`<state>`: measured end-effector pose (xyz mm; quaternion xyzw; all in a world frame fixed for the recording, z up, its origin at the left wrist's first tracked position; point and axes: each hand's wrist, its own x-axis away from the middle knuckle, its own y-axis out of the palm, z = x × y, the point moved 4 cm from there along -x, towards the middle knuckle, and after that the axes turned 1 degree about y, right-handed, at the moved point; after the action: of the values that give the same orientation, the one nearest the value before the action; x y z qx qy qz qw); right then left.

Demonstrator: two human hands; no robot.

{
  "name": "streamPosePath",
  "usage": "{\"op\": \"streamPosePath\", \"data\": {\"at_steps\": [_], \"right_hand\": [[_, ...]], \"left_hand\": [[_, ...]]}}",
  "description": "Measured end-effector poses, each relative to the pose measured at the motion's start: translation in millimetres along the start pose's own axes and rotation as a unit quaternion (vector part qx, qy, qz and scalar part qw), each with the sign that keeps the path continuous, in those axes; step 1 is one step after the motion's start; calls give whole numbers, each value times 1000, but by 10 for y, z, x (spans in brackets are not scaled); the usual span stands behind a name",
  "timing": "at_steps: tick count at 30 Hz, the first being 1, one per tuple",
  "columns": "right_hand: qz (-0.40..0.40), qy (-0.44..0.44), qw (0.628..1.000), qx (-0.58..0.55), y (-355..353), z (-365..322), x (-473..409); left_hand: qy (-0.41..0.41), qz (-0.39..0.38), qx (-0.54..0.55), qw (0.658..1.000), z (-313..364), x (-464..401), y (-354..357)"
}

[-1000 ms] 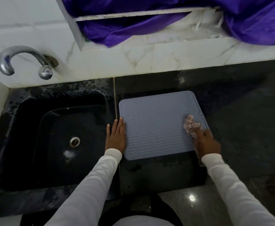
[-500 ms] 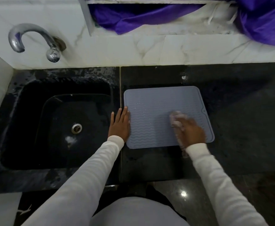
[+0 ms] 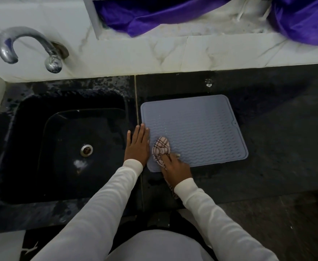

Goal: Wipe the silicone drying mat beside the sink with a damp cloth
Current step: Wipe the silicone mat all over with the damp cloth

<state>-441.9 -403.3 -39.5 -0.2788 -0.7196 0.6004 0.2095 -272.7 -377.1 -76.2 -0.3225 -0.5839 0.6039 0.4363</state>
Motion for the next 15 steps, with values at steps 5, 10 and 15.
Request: {"op": "streamPosePath", "data": {"at_steps": [5,10,15], "right_hand": [[55,40,997,-23,-142,595,61],[51,119,991,-31,-424,1494,180],[4,275,961,-5,-641,2410,274]], "left_hand": [[9,-8,9,1000,12,-14,-2],[10,-16,6,1000,25,1,-31],[12,-21,3,1000,26,-1,-31]]}}
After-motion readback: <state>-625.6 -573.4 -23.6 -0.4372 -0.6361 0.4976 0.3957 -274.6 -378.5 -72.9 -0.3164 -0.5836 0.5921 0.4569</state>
